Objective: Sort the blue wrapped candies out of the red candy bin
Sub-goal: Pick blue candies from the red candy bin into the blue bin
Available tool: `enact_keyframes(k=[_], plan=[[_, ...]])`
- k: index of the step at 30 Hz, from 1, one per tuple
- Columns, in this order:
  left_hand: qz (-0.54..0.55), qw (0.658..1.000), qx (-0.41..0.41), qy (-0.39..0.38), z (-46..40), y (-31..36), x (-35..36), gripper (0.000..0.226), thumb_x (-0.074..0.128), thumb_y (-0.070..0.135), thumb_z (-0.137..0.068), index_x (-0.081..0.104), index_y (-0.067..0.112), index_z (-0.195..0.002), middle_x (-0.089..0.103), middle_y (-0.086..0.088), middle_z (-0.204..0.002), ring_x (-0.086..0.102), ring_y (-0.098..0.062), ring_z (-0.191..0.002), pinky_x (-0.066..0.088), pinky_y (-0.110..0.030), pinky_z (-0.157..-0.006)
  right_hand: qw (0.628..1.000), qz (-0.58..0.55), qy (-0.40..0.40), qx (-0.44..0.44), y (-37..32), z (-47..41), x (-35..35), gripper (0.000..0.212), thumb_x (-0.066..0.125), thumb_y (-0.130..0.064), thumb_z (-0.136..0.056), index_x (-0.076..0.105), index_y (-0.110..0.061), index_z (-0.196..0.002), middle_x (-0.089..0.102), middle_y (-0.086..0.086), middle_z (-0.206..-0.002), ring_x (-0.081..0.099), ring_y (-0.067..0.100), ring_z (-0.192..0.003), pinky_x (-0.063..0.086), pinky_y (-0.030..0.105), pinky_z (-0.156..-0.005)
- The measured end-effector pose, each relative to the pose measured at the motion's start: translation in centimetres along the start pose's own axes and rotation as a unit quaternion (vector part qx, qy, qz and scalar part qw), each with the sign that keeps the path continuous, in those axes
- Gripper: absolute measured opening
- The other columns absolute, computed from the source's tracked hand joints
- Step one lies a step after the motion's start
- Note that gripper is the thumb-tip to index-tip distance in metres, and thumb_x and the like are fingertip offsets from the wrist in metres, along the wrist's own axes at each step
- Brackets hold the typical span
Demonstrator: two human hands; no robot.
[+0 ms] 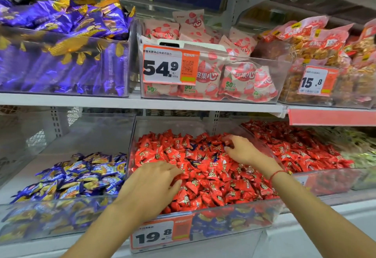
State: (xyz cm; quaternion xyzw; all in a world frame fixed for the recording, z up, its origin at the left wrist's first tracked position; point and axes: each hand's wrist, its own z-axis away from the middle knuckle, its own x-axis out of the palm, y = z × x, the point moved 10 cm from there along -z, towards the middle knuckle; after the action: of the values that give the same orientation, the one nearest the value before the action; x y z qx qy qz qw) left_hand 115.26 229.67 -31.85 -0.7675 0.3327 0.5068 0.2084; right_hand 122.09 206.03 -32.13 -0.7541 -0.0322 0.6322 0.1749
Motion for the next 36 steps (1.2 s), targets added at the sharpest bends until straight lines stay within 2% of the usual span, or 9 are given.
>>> enact_keyframes(k=[4, 6, 12, 14, 18, 26, 30, 32, 36], plan=[[-0.044, 0.999, -0.008, 0.015, -0.2, -0.7, 0.2, 0.039, 0.04, 0.043, -0.087, 0.075, 0.03, -0.094, 0.072, 0.011, -0.1, 0.068, -0.01, -0.092, 0.056, -0.025, -0.075, 0.989, 0.087, -0.097, 0.066, 0.9, -3.5, 4.5, 0.099, 0.052, -0.071, -0.082, 0.008, -0.018, -0.153, 0.025, 0.019, -0.155, 0.029, 0.036, -0.141, 0.029, 0.044, -0.114], [-0.038, 0.999, -0.003, 0.006, -0.2, -0.6, 0.5, 0.035, 0.045, 0.041, -0.089, 0.075, 0.027, -0.1, 0.072, 0.007, -0.107, 0.068, -0.014, -0.097, 0.058, -0.03, -0.075, 0.986, 0.114, -0.086, 0.085, 0.9, -4.1, 5.3, 0.114, 0.058, -0.076, -0.073, 0.008, -0.012, -0.153, 0.028, 0.017, -0.154, 0.032, 0.036, -0.14, 0.031, 0.046, -0.113], [-0.041, 0.999, -0.022, 0.001, -0.1, -0.7, 0.2, 0.033, 0.044, 0.044, -0.087, 0.073, 0.031, -0.096, 0.071, 0.015, -0.103, 0.068, -0.008, -0.092, 0.057, -0.027, -0.06, 0.999, 0.027, -0.04, -0.008, -1.9, -3.4, 3.9, 0.057, 0.075, -0.038, -0.079, 0.054, -0.023, -0.13, 0.056, 0.003, -0.134, 0.054, 0.026, -0.121, 0.043, 0.031, -0.098], [-0.04, 0.999, -0.026, 0.024, 0.0, -0.5, -0.3, 0.034, 0.044, 0.044, -0.09, 0.071, 0.03, -0.105, 0.068, 0.016, -0.111, 0.066, -0.007, -0.102, 0.057, -0.029, -0.067, 0.997, -0.016, -0.024, -0.073, -3.4, -1.7, 3.2, 0.041, 0.071, -0.021, -0.081, 0.062, -0.025, -0.122, 0.06, -0.003, -0.13, 0.056, 0.02, -0.12, 0.041, 0.027, -0.099], [-0.018, 0.999, -0.039, -0.024, -0.1, -0.5, 0.2, 0.042, 0.033, 0.046, -0.1, 0.047, 0.032, -0.137, 0.044, 0.019, -0.144, 0.039, -0.005, -0.134, 0.044, -0.03, -0.101, 0.973, -0.136, -0.064, -0.177, -6.2, 2.4, 1.8, 0.041, 0.071, -0.006, -0.079, 0.066, -0.022, -0.116, 0.064, -0.008, -0.122, 0.058, 0.007, -0.115, 0.042, 0.015, -0.097], [-0.016, 0.999, -0.04, -0.008, -0.5, -0.8, 0.0, 0.043, 0.031, 0.048, -0.1, 0.049, 0.032, -0.136, 0.047, 0.017, -0.14, 0.038, -0.006, -0.13, 0.036, -0.026, -0.103, 0.95, -0.1, -0.171, -0.243, -9.2, 7.1, 0.7, 0.055, 0.074, -0.006, -0.08, 0.06, -0.033, -0.125, 0.055, -0.014, -0.134, 0.048, -0.003, -0.122, 0.041, 0.017, -0.096], [-0.018, 0.999, -0.032, -0.016, -0.5, -1.3, 0.9, 0.05, 0.027, 0.048, -0.095, 0.053, 0.029, -0.134, 0.051, 0.011, -0.14, 0.045, -0.012, -0.131, 0.036, -0.031, -0.107, 0.962, -0.009, -0.148, -0.23, -8.0, 7.6, -0.7, 0.055, 0.067, 0.001, -0.08, 0.063, -0.032, -0.124, 0.065, -0.013, -0.116, 0.057, -0.013, -0.081, 0.04, 0.01, -0.074], [-0.008, 1.0, -0.009, 0.009, -0.7, -0.5, -0.1, 0.046, 0.036, 0.038, -0.093, 0.054, 0.029, -0.134, 0.054, 0.007, -0.139, 0.053, -0.013, -0.126, 0.042, -0.03, -0.102, 0.968, -0.066, -0.141, -0.198, -7.1, 8.0, -0.8, 0.058, 0.074, -0.004, -0.078, 0.06, -0.032, -0.126, 0.064, -0.017, -0.107, 0.058, -0.014, -0.082, 0.041, 0.008, -0.071], [0.091, 0.994, 0.036, -0.043, -1.0, 1.5, 1.4, 0.052, 0.029, 0.027, -0.105, 0.011, 0.034, -0.153, 0.009, 0.017, -0.159, 0.009, -0.001, -0.146, 0.009, -0.021, -0.119, 0.966, -0.176, -0.094, -0.163, -7.2, 9.3, 0.9, 0.049, 0.087, -0.024, -0.068, 0.056, -0.029, -0.106, 0.067, -0.014, -0.112, 0.059, -0.008, -0.105, 0.044, 0.011, -0.083]])
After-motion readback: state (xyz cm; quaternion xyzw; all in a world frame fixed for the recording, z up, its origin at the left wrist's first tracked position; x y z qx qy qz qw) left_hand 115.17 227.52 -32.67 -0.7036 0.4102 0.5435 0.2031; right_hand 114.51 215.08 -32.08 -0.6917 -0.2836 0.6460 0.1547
